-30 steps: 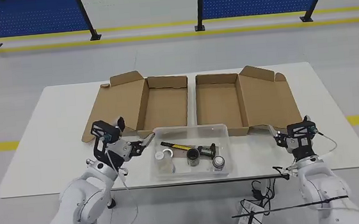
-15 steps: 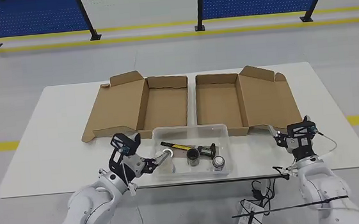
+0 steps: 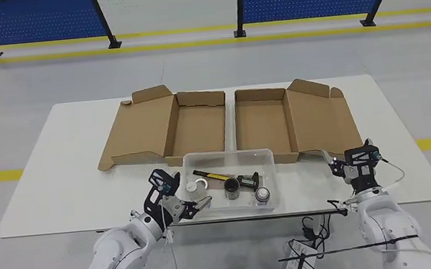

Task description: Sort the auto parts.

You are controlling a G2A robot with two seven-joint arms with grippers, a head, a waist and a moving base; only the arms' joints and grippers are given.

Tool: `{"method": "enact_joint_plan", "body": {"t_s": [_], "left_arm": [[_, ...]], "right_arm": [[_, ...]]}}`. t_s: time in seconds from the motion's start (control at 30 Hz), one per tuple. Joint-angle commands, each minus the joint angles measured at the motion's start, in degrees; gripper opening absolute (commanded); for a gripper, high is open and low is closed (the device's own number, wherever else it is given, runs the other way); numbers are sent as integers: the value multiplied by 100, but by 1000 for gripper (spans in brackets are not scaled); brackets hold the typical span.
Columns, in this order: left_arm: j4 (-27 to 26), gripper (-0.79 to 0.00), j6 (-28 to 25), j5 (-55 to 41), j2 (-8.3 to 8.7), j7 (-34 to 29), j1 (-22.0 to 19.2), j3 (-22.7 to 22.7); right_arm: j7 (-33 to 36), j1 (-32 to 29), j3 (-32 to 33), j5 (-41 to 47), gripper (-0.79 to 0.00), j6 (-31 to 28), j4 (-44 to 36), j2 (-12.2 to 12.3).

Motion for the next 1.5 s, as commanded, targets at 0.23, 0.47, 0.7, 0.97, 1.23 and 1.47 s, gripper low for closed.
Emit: {"method": "enact_joint_plan", "body": {"t_s": [0.23,0.47,0.7,0.97,1.23,1.47], "left_arm": [[182,0,-75,175,7,-28,-122,193],[331,0,-114,201,10,32,-220,291],[418,-43,-53,168,5,27,-303,400],[495,-517,-29,246,14,77,-346,456],[541,-785,38,240,16,199,-386,488],[489,-785,174,-3,3,404,-430,477]], "right_arm": [[0,0,0,0,0,0,0,0],[0,0,0,0,0,0,0,0],[0,0,0,0,0,0,0,0],[0,0,0,0,0,0,0,0],[0,0,0,0,0,0,0,0],[0,0,0,0,0,0,0,0]]}}
